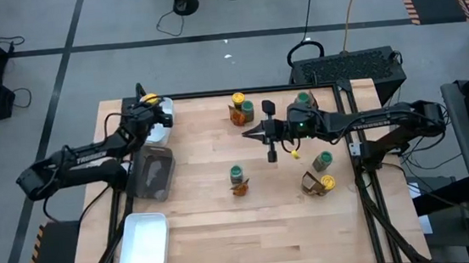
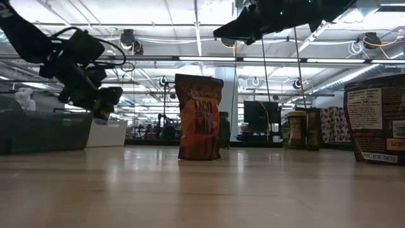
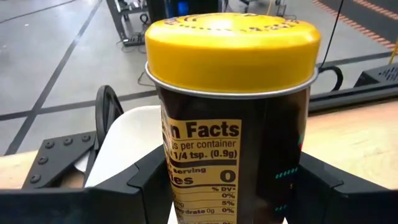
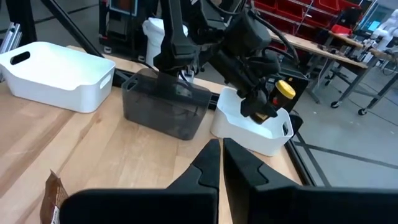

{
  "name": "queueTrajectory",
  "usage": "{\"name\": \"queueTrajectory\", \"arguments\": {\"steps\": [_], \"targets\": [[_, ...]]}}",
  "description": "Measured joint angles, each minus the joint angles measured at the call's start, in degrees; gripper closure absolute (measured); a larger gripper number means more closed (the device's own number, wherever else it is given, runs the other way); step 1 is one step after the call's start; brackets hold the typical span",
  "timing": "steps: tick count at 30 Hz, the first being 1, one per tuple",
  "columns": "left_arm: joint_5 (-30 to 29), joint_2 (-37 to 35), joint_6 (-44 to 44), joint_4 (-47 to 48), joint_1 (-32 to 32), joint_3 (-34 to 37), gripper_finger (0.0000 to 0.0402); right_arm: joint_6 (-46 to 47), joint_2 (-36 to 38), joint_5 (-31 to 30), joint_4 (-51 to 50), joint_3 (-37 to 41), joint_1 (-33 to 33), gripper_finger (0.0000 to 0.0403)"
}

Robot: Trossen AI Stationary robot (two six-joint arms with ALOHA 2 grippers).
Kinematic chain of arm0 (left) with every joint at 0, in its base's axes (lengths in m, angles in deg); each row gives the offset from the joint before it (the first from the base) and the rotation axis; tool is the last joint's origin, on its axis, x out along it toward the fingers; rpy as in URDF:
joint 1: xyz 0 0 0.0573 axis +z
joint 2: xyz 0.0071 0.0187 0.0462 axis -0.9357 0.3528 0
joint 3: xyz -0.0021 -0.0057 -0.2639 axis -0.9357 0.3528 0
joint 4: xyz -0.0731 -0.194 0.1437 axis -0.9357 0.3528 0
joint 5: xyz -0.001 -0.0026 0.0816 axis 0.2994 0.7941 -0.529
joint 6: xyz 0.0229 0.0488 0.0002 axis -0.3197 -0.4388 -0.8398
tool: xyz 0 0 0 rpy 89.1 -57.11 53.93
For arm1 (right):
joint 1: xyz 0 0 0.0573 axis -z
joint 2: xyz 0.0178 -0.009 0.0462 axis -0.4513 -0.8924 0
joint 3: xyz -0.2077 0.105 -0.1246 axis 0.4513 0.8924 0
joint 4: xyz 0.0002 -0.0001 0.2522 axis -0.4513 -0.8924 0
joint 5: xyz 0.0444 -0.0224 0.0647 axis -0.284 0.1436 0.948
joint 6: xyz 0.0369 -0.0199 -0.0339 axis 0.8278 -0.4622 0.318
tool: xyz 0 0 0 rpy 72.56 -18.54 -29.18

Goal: Sort spices by type
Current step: Put the bottom left yellow seasoning bottle into the top white bin

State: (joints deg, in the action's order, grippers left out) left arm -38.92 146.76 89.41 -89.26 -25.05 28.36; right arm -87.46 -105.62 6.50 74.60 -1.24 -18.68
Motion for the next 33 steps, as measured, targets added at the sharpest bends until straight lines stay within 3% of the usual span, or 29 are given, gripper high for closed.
{"name": "queueTrajectory", "arguments": {"steps": [17,33], "targets": [[-0.4,11.5,-0.1,-10.1,0.0,-0.1,0.0169,0.0,0.0,0.0,-0.1,0.0,0.0,0.0403],[-1.1,12.0,0.3,-10.7,-0.2,-0.1,0.0168,0.0,0.0,0.0,-0.1,0.0,0.0,0.0403]]}}
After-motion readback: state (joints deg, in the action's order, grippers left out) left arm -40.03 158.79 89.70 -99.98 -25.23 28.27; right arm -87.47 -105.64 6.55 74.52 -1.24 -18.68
